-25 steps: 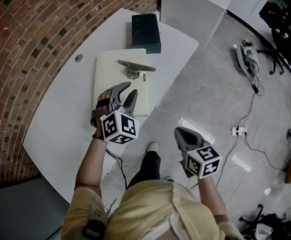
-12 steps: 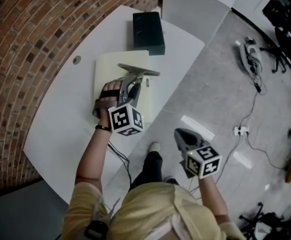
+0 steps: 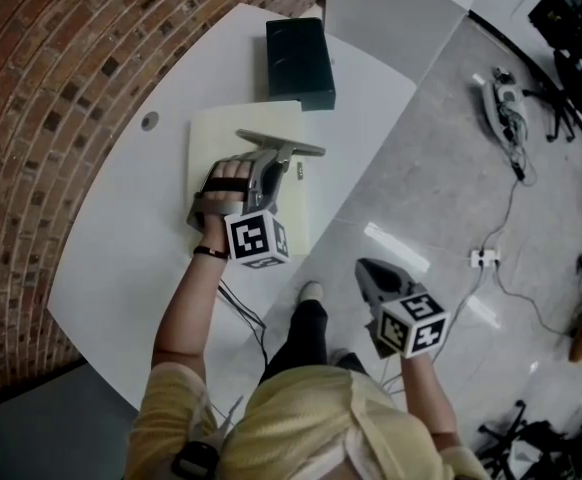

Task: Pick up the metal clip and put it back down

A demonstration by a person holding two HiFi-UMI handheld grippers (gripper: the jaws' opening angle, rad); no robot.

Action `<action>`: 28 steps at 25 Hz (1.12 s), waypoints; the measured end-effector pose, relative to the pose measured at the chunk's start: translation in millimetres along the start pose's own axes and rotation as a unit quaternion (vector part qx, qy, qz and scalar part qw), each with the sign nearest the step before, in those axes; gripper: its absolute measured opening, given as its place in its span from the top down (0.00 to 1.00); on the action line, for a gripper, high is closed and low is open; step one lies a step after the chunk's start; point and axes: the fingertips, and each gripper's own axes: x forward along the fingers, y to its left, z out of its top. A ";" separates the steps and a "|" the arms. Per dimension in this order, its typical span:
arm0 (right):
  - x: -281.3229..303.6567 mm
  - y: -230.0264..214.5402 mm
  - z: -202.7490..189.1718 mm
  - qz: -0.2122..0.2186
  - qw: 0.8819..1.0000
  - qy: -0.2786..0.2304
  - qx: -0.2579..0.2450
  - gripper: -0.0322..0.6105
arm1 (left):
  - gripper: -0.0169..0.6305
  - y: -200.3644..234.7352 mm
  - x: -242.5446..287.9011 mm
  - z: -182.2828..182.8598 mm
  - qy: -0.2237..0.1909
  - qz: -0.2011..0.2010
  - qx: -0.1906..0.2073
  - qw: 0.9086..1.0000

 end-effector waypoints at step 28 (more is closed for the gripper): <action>-0.5 15.6 4.5 0.005 1.000 -0.025 -0.004 0.94 | 0.96 -3.2 -13.5 1.0 -0.011 0.021 0.076 0.997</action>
